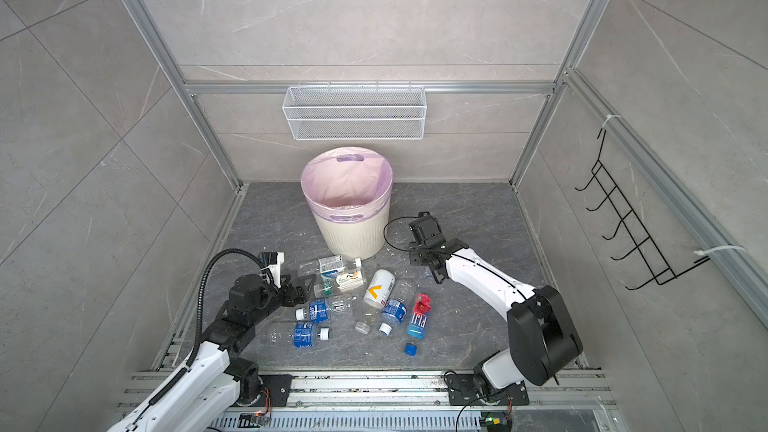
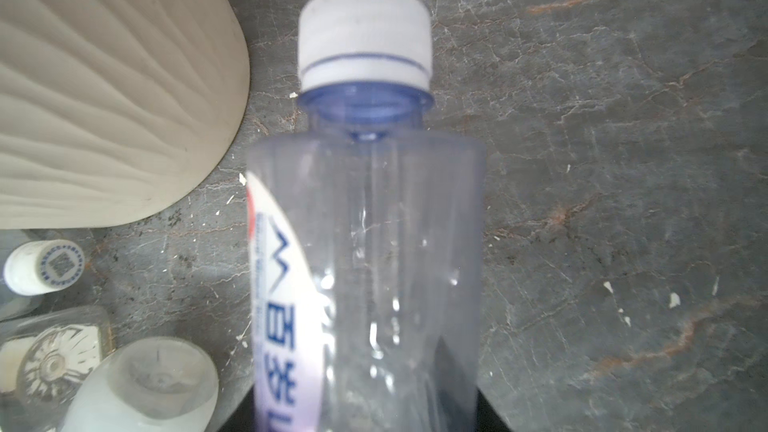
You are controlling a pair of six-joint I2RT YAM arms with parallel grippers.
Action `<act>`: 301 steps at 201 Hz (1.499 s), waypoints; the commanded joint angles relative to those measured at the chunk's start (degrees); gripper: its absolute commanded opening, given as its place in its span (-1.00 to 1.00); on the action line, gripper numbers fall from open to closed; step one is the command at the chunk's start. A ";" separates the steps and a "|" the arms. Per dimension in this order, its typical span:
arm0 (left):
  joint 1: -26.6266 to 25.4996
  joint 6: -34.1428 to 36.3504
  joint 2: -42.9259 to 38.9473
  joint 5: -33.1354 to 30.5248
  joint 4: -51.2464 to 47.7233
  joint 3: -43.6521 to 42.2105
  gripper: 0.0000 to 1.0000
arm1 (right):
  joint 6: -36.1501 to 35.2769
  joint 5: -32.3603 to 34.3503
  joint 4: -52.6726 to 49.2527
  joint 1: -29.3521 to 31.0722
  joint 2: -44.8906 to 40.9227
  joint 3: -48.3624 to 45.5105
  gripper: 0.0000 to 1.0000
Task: Throw the plastic bottles in the bin
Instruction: 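Lift the purple-labelled bottle with the right gripper toward the bin, then hold the bottle over the bin and open the right gripper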
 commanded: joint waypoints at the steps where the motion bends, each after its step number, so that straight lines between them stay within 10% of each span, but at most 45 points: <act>1: -0.18 0.96 0.27 0.32 3.27 0.12 0.94 | -0.96 -1.84 1.99 0.12 -4.73 -2.44 -0.07; 183: -0.13 0.99 0.55 0.32 3.23 0.12 0.95 | -3.55 -2.97 11.54 11.95 -32.48 -16.42 -0.07; 301: -0.19 1.03 0.46 0.16 3.19 0.12 0.94 | -3.29 -1.44 1.01 17.70 -13.46 23.20 -0.12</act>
